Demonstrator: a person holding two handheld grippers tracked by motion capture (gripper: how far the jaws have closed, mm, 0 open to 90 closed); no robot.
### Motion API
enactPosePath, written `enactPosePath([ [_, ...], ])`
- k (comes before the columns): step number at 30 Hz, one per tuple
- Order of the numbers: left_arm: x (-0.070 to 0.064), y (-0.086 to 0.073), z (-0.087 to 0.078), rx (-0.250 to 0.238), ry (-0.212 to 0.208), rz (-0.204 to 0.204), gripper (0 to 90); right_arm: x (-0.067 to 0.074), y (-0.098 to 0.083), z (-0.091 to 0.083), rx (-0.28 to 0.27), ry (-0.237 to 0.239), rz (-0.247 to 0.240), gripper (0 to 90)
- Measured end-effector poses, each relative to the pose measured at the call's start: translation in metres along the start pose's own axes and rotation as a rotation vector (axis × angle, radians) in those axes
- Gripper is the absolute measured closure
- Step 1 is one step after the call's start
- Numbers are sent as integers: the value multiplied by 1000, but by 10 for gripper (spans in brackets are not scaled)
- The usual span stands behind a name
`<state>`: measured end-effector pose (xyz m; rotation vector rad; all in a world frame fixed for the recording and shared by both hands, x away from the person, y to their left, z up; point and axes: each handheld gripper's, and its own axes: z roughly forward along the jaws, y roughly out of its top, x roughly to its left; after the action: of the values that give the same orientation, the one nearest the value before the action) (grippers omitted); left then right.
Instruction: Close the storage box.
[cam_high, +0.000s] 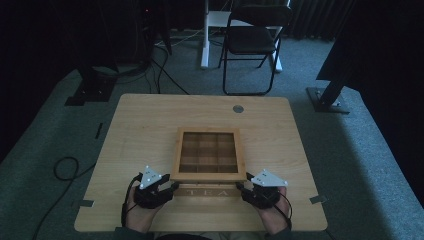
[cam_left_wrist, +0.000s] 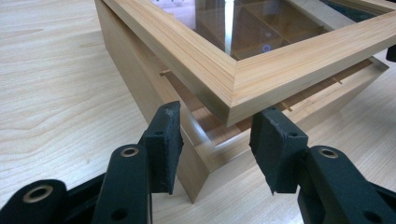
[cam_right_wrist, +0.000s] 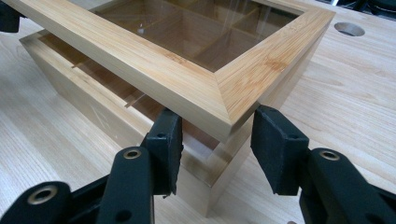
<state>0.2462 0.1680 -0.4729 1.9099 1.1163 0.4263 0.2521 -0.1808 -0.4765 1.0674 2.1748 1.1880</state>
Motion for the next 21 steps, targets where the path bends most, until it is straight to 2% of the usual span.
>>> enactPosePath([
  [6,-1,-4,1,11,3,13,585,0,-5,0,14,13,4,558],
  [15,-2,-10,0,15,13,8,590,0,-11,-3,15,22,20,570],
  [21,-2,-13,2,32,17,21,585,-1,-15,-1,35,30,33,568],
])
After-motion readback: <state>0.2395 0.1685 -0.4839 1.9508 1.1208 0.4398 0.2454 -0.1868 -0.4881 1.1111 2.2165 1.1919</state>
